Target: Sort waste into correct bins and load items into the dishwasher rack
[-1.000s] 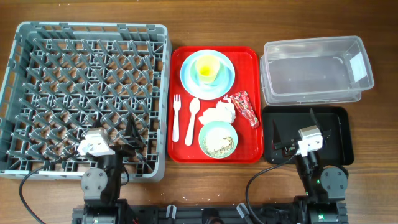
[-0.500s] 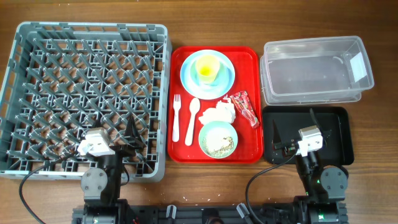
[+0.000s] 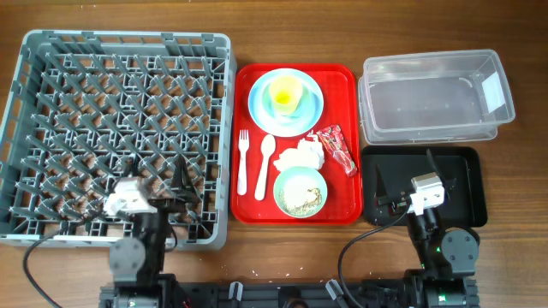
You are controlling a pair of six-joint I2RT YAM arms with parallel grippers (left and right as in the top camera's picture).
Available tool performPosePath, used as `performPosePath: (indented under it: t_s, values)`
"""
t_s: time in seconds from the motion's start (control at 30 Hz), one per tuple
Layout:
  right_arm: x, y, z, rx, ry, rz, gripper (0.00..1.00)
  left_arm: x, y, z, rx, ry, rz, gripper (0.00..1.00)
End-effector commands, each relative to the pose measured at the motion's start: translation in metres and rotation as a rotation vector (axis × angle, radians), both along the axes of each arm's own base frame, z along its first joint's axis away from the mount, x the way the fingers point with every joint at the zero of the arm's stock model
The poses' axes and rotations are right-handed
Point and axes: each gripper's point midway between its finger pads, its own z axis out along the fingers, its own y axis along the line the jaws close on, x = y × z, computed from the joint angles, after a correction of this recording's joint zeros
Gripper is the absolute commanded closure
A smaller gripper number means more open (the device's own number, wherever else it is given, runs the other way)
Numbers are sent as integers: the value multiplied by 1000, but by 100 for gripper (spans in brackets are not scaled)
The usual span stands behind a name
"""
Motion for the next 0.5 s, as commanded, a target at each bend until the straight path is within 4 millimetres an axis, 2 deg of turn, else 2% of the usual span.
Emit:
performPosePath:
  t_s: [0.0,0.03,0.13,0.17,0.2,0.27,0.3,0.33,0.37,0.4,0.43,0.47]
  values:
    - [-1,1,2,-5,-11,9,0,-13,-36,46,-6,-105,-210,0]
    - [-1,1,2,-5,-11,8,0,-18,-39,57,-27,-84,-230,0]
    - [-1,1,2,-5,-11,8,0,-35,-56,113,-24,-12,-333,0]
    - [-1,1,2,-5,-11,8,0,-35,-66,136,-20,28,-396,0]
    - [-1,1,2,-5,-11,8,0,-29,-74,150,-33,102,-447,0]
    - [-1,1,2,-6,-12,8,0,-10,-92,156,-111,390,-552,0]
    - [-1,1,2,-5,-11,9,0,3,-97,149,-167,573,-575,0]
    - [-1,1,2,-5,-11,8,0,15,-98,144,-197,681,-573,0]
    - [-1,1,2,-5,-11,8,0,37,-101,147,-245,749,-574,0]
    - [-1,1,2,-5,-11,8,0,53,-113,151,-366,808,-626,0]
    - [-1,1,2,-5,-11,9,0,66,-132,149,-511,901,-729,0]
    - [-1,1,2,-5,-11,9,0,75,-141,146,-573,927,-790,0]
